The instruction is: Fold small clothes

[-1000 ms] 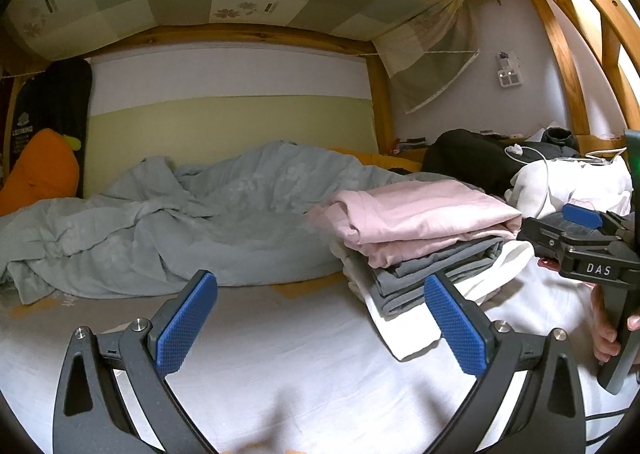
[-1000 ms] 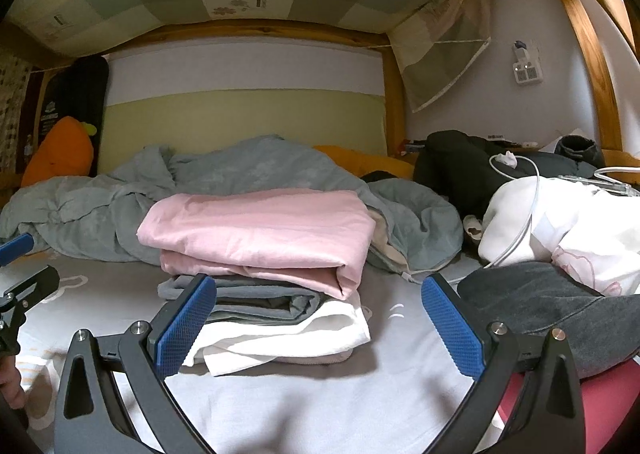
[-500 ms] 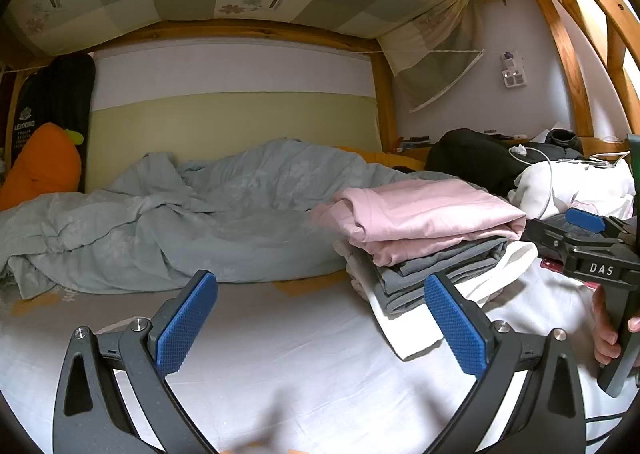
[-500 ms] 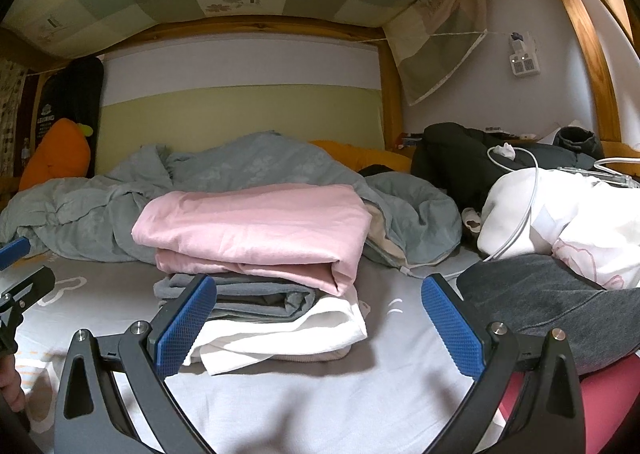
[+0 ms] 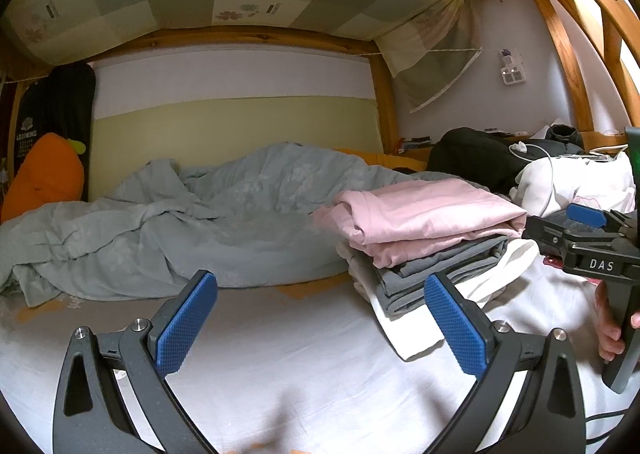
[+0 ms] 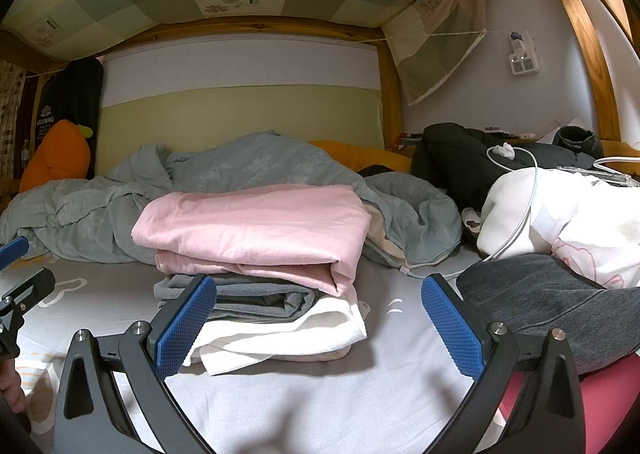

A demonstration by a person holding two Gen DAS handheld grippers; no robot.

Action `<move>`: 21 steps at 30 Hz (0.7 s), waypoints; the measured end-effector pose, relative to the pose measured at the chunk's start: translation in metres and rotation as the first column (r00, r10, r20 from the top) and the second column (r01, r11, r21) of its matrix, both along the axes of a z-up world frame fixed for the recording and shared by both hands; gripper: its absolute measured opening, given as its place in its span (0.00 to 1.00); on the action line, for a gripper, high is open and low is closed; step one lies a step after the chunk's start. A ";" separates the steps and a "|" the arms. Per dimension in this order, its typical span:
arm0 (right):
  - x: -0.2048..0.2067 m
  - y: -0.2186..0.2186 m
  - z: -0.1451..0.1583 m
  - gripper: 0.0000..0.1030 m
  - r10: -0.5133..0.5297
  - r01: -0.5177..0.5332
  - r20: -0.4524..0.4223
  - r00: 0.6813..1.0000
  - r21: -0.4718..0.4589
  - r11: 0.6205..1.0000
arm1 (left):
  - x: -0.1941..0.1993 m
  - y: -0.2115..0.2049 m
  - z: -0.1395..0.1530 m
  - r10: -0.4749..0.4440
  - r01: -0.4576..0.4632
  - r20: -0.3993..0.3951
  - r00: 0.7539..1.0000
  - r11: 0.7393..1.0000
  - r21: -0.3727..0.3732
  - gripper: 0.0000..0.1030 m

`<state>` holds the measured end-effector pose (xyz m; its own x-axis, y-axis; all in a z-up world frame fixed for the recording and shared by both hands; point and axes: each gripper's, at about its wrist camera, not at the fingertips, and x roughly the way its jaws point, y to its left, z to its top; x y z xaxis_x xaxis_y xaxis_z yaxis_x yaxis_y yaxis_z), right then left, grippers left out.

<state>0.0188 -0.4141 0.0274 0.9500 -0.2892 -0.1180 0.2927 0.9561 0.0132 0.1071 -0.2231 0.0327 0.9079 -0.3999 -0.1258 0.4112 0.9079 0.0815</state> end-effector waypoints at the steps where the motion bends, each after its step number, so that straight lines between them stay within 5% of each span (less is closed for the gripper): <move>1: 0.000 0.000 0.000 1.00 -0.001 0.001 -0.001 1.000 0.001 1.000 | 0.000 0.000 0.000 0.001 -0.001 -0.002 1.000 1.000 0.000 1.00; 21: 0.007 -0.008 -0.001 1.00 0.002 -0.001 -0.028 1.000 0.033 0.999 | 0.001 0.002 0.000 0.012 -0.012 -0.017 1.000 1.000 -0.009 1.00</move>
<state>0.0260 -0.4221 0.0265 0.9466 -0.2832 -0.1539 0.2919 0.9557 0.0367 0.1085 -0.2210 0.0329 0.9104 -0.3901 -0.1378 0.4015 0.9135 0.0665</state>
